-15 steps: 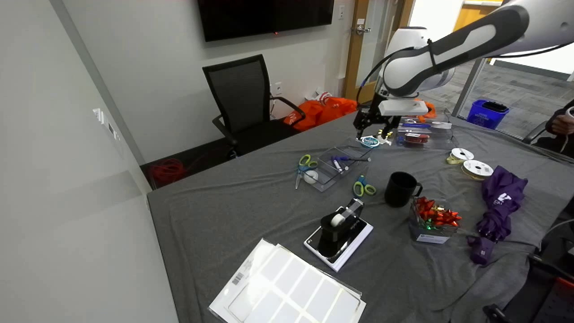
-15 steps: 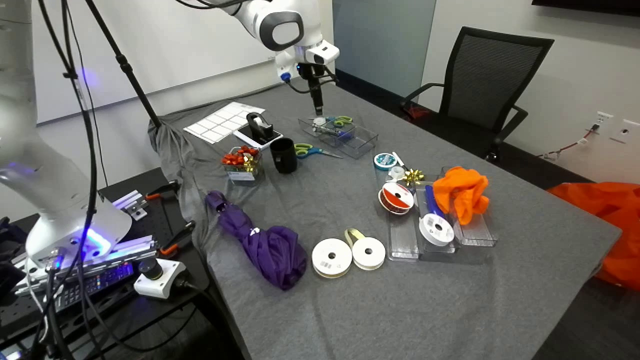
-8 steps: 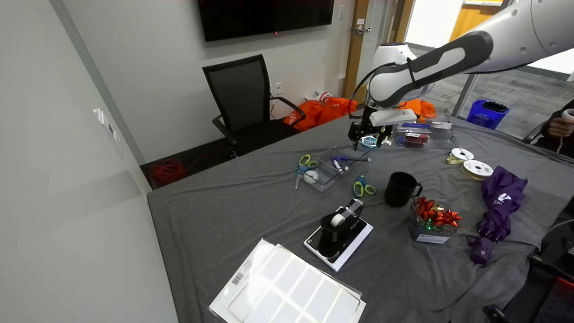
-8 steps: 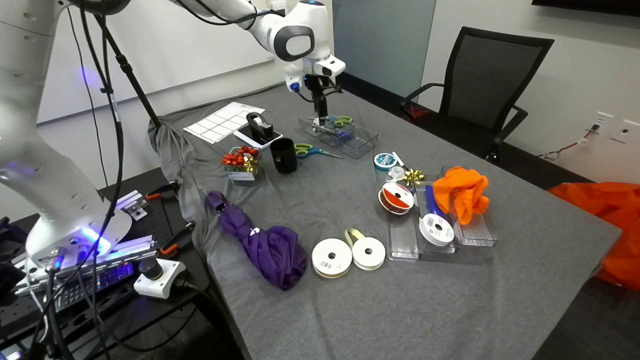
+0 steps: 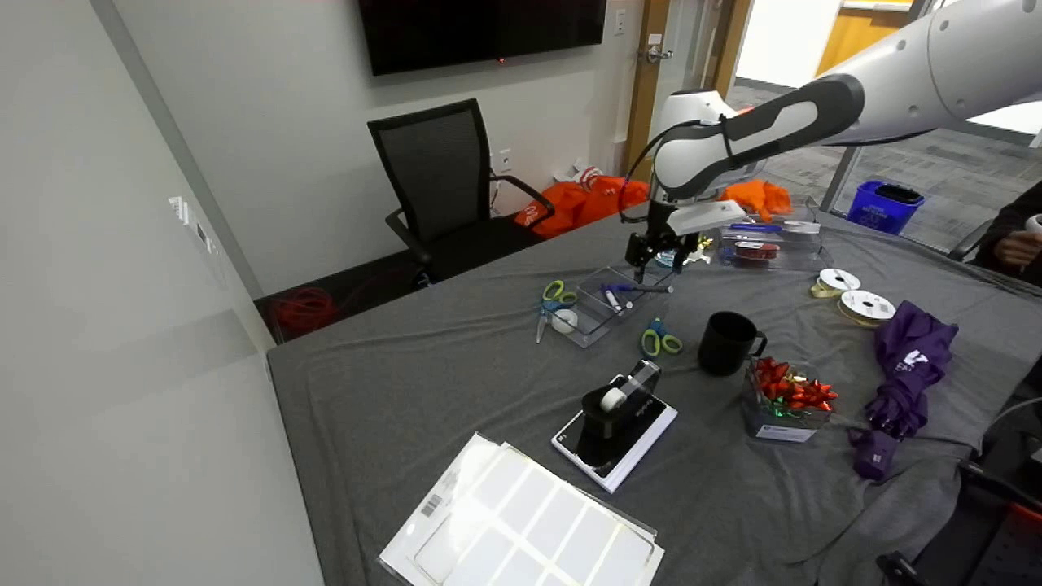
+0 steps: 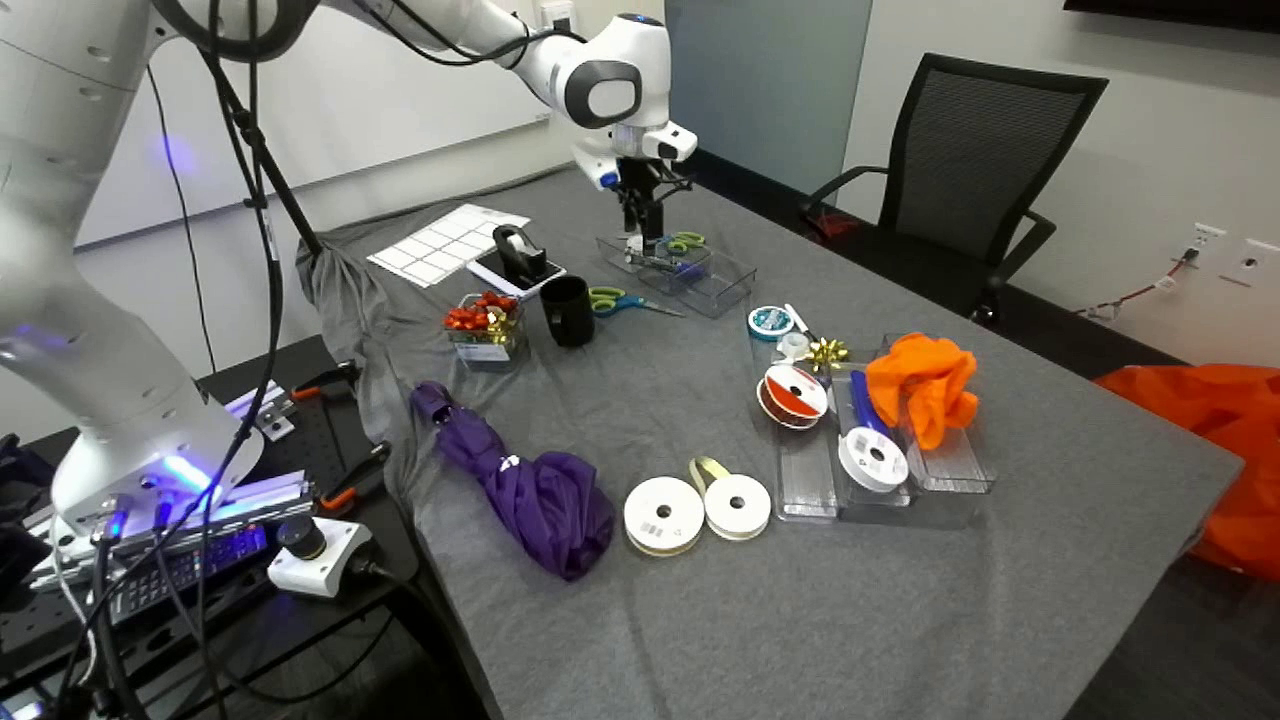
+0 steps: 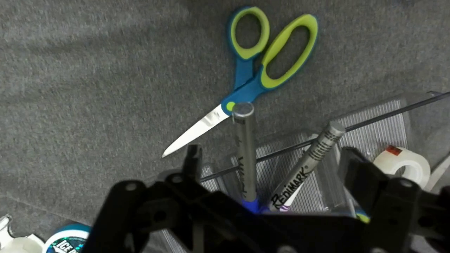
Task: Put the sharpie in the cup
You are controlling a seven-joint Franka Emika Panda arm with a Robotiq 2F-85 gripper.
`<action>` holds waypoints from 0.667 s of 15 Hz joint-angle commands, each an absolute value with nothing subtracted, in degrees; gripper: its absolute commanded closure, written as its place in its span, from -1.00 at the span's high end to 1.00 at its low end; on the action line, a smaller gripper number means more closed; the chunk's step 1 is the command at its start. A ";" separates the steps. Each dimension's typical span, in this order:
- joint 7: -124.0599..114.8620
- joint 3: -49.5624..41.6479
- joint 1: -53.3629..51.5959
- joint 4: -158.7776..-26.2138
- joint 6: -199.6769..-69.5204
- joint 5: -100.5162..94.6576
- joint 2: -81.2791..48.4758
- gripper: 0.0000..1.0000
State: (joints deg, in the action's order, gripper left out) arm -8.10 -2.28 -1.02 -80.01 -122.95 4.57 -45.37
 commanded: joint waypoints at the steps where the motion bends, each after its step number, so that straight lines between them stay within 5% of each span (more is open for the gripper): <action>1: -5.07 -1.28 -0.25 -77.72 -122.22 3.77 -48.09 1.00; 4: -4.04 -1.43 -0.32 -77.81 -122.51 3.43 -48.89 1.00; 5: -3.66 -1.43 -0.26 -77.52 -121.97 3.35 -49.17 0.50; 10: -3.97 -1.75 -0.47 -76.54 -120.80 3.00 -49.85 -0.10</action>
